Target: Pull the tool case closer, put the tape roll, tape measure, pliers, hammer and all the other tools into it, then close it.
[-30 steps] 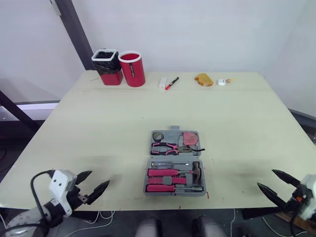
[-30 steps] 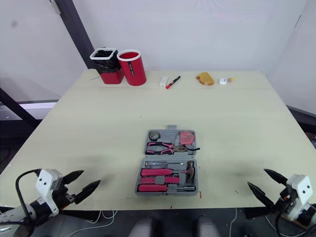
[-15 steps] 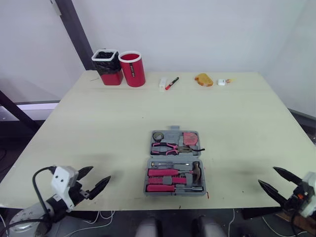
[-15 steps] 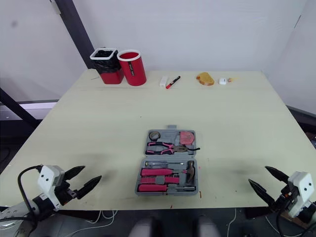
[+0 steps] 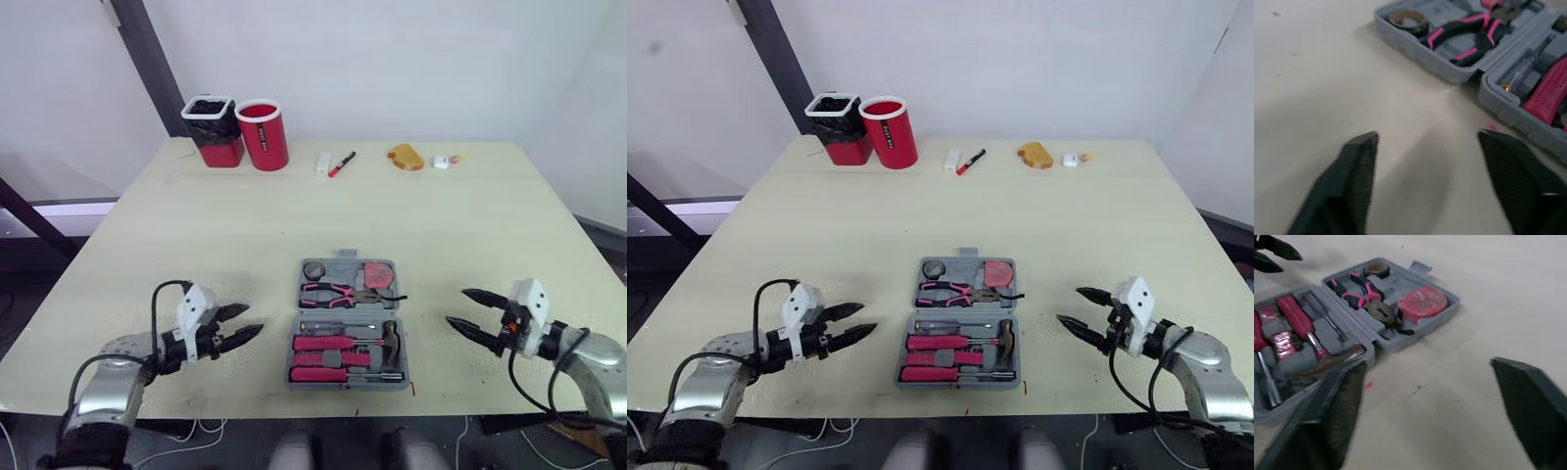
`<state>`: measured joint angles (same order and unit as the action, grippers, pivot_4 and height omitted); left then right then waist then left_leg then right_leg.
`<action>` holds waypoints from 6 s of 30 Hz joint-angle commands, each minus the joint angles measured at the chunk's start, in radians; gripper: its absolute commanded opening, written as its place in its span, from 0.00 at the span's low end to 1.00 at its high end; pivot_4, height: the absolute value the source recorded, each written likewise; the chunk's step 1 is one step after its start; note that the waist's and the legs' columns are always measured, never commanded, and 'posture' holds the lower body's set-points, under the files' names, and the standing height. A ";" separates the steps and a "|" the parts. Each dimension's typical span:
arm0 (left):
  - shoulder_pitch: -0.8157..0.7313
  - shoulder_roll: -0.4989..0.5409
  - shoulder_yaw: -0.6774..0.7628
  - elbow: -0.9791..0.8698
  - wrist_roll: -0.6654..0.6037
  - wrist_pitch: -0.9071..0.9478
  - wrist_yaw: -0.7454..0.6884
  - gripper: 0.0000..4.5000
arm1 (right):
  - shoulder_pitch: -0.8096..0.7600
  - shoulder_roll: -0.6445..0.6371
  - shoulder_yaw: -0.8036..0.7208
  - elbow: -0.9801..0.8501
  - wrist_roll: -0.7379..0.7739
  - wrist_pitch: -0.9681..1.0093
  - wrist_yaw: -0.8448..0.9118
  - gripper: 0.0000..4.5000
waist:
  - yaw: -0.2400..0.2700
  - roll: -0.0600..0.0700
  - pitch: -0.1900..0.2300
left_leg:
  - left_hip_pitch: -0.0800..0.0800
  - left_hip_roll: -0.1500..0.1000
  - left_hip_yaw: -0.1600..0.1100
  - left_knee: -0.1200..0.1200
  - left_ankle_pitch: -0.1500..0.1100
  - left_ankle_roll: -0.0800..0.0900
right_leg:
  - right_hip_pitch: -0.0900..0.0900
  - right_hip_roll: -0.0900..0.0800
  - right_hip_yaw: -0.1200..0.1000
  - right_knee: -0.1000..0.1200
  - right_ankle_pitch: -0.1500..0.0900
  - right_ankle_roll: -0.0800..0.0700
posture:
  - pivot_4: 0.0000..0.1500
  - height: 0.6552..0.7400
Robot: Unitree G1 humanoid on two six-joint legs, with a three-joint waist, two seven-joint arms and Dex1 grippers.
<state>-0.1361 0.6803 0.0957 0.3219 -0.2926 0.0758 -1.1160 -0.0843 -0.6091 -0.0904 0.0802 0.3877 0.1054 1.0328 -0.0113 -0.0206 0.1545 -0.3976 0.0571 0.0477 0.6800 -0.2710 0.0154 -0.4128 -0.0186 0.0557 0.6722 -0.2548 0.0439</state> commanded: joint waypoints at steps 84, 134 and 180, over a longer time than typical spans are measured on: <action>-0.372 -0.195 -0.281 0.499 0.256 -0.182 -0.322 0.00 | -0.305 0.168 0.319 0.344 -0.339 -0.210 0.099 0.02 | -0.001 0.004 -0.002 | 0.001 -0.001 -0.001 0.003 0.000 0.000 | 0.001 0.000 0.000 0.004 0.000 0.000 | 1.00 1.00; -0.255 -0.122 -0.302 0.327 0.245 -0.079 -0.361 0.00 | -0.253 0.157 0.331 0.259 -0.310 -0.138 0.172 0.02 | -0.009 0.004 -0.003 | 0.001 -0.001 -0.001 0.002 0.000 0.000 | 0.000 0.001 0.001 0.004 0.000 0.000 | 1.00 1.00; -0.096 0.026 -0.097 0.159 0.110 -0.115 -0.153 0.00 | -0.228 0.150 0.154 0.211 -0.153 -0.058 0.023 0.02 | -0.030 0.004 -0.002 | 0.003 0.001 -0.001 0.000 0.000 0.000 | -0.001 0.002 0.002 0.006 0.000 -0.001 | 1.00 1.00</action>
<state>-0.2362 0.6934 -0.0235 0.4958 -0.1795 -0.0459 -1.2862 -0.2927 -0.4619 0.0888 0.3247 0.2059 0.0388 1.0588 -0.0412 -0.0161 0.1521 -0.3945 0.0580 0.0470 0.6796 -0.2709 0.0157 -0.4133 -0.0175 0.0569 0.6777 -0.2551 0.0433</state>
